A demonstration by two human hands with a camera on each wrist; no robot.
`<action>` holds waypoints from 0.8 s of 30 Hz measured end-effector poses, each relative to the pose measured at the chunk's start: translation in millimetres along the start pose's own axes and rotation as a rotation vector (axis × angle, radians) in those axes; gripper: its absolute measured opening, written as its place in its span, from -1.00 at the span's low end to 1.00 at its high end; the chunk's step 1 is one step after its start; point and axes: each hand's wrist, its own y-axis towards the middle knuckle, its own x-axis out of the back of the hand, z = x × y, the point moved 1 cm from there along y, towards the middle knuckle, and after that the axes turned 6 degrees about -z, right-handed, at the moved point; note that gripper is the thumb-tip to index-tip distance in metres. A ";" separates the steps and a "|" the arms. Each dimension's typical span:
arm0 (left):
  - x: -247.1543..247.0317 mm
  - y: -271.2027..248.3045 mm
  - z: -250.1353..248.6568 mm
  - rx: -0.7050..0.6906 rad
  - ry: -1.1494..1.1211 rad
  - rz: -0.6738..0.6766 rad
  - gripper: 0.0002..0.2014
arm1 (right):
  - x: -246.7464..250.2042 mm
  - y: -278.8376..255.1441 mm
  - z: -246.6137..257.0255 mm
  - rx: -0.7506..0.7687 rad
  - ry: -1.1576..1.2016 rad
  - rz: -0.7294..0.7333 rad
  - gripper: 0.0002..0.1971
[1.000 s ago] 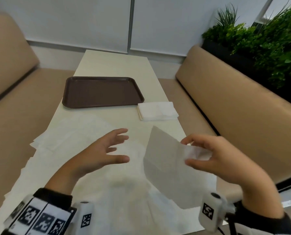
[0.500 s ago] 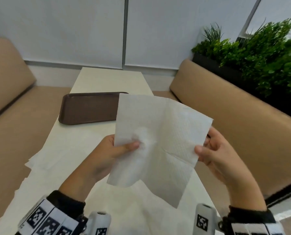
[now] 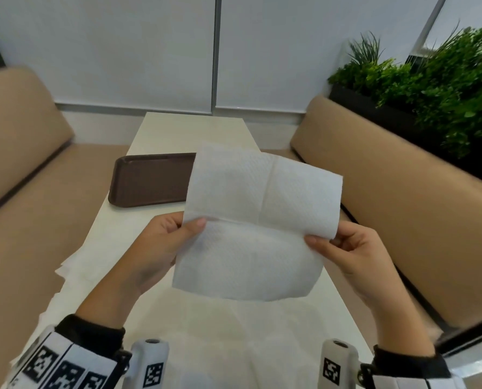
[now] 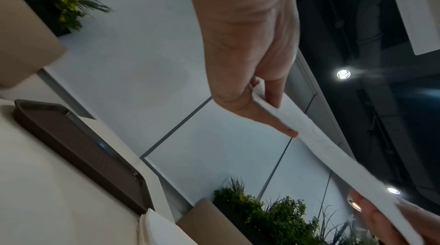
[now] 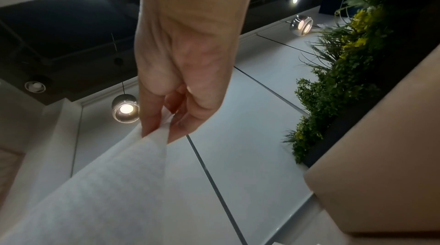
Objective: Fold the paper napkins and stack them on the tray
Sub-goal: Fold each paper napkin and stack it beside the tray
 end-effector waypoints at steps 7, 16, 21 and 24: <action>1.6 3.9 -5.0 -0.107 -0.103 -0.020 -0.43 | -1.6 -2.2 -1.4 0.135 -0.041 0.054 -0.59; -0.7 4.2 -6.4 -0.056 -0.001 -0.147 -0.69 | 9.7 -7.2 4.5 0.192 -0.144 0.286 -0.64; 3.3 -0.3 -5.6 0.053 -0.087 -0.020 -0.59 | 13.1 -4.8 1.9 0.191 -0.195 0.339 -0.57; 3.3 3.6 -6.7 0.083 -0.068 -0.015 -0.63 | 14.7 -1.3 -2.8 0.182 -0.232 0.323 -0.59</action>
